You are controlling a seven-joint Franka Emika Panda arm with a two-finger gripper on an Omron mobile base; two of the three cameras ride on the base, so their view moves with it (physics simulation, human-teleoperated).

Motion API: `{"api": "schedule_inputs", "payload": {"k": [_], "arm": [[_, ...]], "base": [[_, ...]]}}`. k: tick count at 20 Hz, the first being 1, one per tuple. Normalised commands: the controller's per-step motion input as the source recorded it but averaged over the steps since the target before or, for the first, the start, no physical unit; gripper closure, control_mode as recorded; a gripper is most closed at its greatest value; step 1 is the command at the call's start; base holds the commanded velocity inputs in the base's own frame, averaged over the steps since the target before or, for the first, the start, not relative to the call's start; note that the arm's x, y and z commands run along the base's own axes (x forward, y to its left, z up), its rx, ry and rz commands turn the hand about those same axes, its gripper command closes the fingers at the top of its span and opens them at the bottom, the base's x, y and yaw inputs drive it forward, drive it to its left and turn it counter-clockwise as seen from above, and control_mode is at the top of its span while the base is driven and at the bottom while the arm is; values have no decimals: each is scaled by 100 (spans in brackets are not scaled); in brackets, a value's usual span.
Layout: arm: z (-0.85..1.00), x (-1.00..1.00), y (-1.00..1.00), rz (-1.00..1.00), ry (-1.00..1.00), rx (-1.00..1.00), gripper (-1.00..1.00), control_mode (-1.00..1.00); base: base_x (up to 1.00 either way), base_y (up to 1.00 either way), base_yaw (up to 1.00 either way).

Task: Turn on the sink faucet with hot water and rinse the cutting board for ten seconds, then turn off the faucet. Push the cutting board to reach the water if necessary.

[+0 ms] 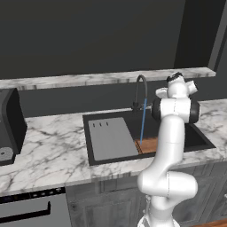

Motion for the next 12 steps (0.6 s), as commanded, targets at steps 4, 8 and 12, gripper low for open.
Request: {"api": "schedule_inputs", "payload": {"k": [4, 8, 12], "arm": [[0, 13, 12, 0, 0, -1, 100, -100], [0, 8, 0, 0, 0, 0, 100, -100], [0, 4, -3, 0, 0, 0, 100, -100]], "base": [[0, 0, 0], [0, 0, 0], [0, 0, 0]]}}
